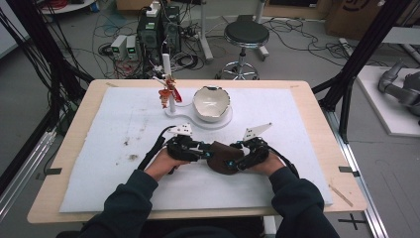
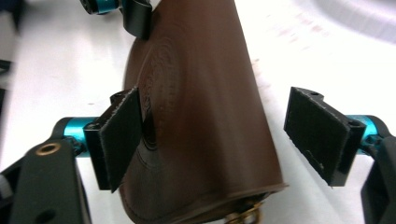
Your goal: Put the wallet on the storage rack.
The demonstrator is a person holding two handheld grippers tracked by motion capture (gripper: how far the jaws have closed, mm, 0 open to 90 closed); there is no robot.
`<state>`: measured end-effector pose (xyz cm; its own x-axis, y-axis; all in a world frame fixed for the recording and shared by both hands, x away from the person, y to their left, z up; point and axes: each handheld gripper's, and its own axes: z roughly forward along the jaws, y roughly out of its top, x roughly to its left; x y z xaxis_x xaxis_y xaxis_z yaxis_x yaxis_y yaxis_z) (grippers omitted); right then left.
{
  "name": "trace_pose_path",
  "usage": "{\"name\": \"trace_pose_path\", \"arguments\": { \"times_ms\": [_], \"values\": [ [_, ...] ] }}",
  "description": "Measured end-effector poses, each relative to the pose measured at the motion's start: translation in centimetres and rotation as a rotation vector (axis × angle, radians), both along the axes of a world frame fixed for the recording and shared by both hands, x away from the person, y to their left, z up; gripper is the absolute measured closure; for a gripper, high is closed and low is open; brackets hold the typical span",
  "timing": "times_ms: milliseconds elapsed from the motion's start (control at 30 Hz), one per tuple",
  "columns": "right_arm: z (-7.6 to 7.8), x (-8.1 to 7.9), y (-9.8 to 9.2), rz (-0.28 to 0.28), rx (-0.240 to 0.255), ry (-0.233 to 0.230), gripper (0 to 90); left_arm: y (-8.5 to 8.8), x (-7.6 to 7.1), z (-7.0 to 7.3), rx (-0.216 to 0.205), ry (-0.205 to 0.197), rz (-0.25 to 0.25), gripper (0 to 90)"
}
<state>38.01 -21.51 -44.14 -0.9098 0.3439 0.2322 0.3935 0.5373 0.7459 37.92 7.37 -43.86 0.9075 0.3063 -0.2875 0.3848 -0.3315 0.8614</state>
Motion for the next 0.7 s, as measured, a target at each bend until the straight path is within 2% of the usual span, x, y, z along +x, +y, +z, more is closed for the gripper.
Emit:
{"name": "trace_pose_path", "arguments": {
  "times_ms": [33,100,233,300,333,367,400,433,533,600,700],
  "values": [
    [0.0,0.1,0.0,0.028,0.013,0.014,40.3,0.0,0.1,-0.1,0.004,0.009,0.008,60.9],
    [0.3,-0.1,0.0,0.043,0.023,0.029,45.4,0.2,0.1,0.0,0.004,0.007,0.018,59.6],
    [0.5,0.1,-0.6,0.036,0.073,0.09,56.2,1.9,0.0,1.0,-0.046,-0.023,0.129,44.9],
    [0.8,0.1,-1.0,0.028,0.103,0.09,62.3,3.5,-0.1,1.3,-0.062,-0.048,0.19,40.6],
    [1.0,0.1,-1.1,0.014,0.121,0.078,64.4,4.4,-0.2,1.5,-0.069,-0.046,0.228,37.7],
    [1.3,0.3,-1.5,-0.022,0.143,0.058,65.2,5.3,-0.1,1.6,-0.064,-0.046,0.259,32.4],
    [1.3,0.3,-1.5,-0.022,0.143,0.058,65.2,6.2,-0.2,1.8,-0.055,-0.054,0.286,32.4],
    [1.5,0.4,-1.7,-0.045,0.154,0.053,65.3,7.1,-0.3,2.0,-0.053,-0.066,0.315,30.0],
    [2.3,0.8,-2.2,-0.114,0.168,-0.024,65.3,9.8,-1.0,2.4,-0.075,-0.101,0.392,29.6],
    [3.0,1.1,-2.5,-0.155,0.168,-0.064,65.4,11.3,-1.4,2.7,-0.044,-0.137,0.443,25.9],
    [4.4,1.9,-2.2,-0.167,0.167,-0.118,65.4,13.3,-1.8,3.0,0.003,-0.186,0.503,23.6]
  ]
}}
